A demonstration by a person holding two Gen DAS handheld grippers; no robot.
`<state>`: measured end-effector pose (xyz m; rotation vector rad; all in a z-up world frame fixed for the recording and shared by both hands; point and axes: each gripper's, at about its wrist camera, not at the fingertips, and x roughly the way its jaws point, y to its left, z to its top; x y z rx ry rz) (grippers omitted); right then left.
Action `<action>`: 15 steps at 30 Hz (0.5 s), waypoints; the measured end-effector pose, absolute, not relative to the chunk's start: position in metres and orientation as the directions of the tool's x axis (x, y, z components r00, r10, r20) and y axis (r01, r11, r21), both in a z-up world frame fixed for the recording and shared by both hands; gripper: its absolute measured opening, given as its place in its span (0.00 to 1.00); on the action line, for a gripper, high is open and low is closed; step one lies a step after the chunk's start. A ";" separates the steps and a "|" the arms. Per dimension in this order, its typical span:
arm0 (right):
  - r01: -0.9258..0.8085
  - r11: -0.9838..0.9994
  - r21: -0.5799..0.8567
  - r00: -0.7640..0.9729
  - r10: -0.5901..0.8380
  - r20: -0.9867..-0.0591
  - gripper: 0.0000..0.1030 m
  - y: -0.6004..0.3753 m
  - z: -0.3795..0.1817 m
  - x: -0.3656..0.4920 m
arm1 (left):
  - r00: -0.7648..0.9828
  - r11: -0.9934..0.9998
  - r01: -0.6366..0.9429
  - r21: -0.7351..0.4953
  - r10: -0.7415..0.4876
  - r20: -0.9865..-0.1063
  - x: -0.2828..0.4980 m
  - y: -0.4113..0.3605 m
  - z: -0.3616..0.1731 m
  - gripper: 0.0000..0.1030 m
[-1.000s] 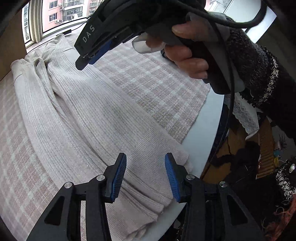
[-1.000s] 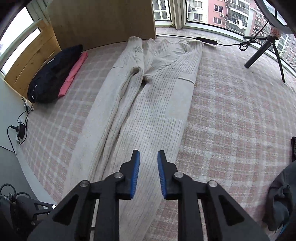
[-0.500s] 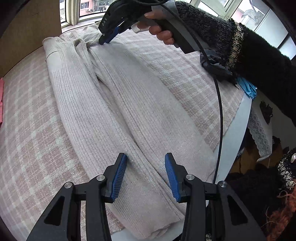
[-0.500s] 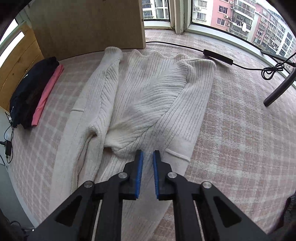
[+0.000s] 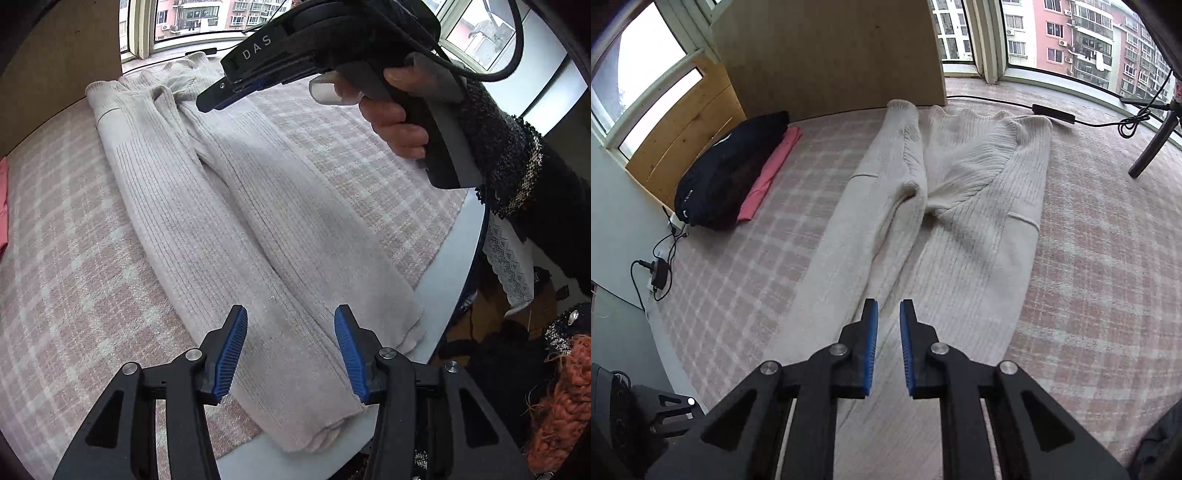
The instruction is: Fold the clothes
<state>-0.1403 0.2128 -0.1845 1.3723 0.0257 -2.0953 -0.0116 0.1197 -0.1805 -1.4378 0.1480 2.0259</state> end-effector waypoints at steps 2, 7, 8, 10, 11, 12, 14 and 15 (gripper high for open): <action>0.535 -0.796 0.284 -0.227 -0.459 -0.859 0.13 0.195 -0.200 -0.131 | -0.200 -0.797 -0.550 -0.247 0.413 -0.888 -0.007 0.110 -0.180 0.45; 0.458 -0.840 0.291 -0.221 -0.425 -0.878 0.09 0.211 -0.217 -0.126 | -0.188 -0.797 -0.548 -0.255 0.414 -0.890 0.003 0.097 -0.184 0.45; 0.448 -0.844 0.294 -0.226 -0.425 -0.876 0.09 0.209 -0.213 -0.123 | -0.181 -0.789 -0.555 -0.263 0.423 -0.888 0.004 0.098 -0.186 0.45; 0.467 -0.828 0.312 -0.235 -0.456 -0.858 0.09 0.200 -0.198 -0.107 | -0.167 -0.770 -0.578 -0.269 0.435 -0.885 0.007 0.104 -0.192 0.45; 0.480 -0.810 0.337 -0.228 -0.486 -0.844 0.09 0.196 -0.193 -0.098 | -0.166 -0.763 -0.592 -0.259 0.430 -0.887 0.009 0.108 -0.196 0.45; 0.488 -0.800 0.350 -0.214 -0.499 -0.840 0.09 0.191 -0.194 -0.091 | -0.165 -0.756 -0.606 -0.249 0.426 -0.890 0.011 0.111 -0.200 0.45; 0.499 -0.834 0.236 -0.206 -0.379 -0.902 0.09 0.181 -0.212 -0.079 | -0.163 -0.740 -0.632 -0.229 0.416 -0.895 0.014 0.118 -0.207 0.46; 0.498 -0.843 0.204 -0.225 -0.352 -0.908 0.09 0.183 -0.215 -0.074 | -0.161 -0.742 -0.633 -0.221 0.405 -0.900 0.015 0.117 -0.206 0.45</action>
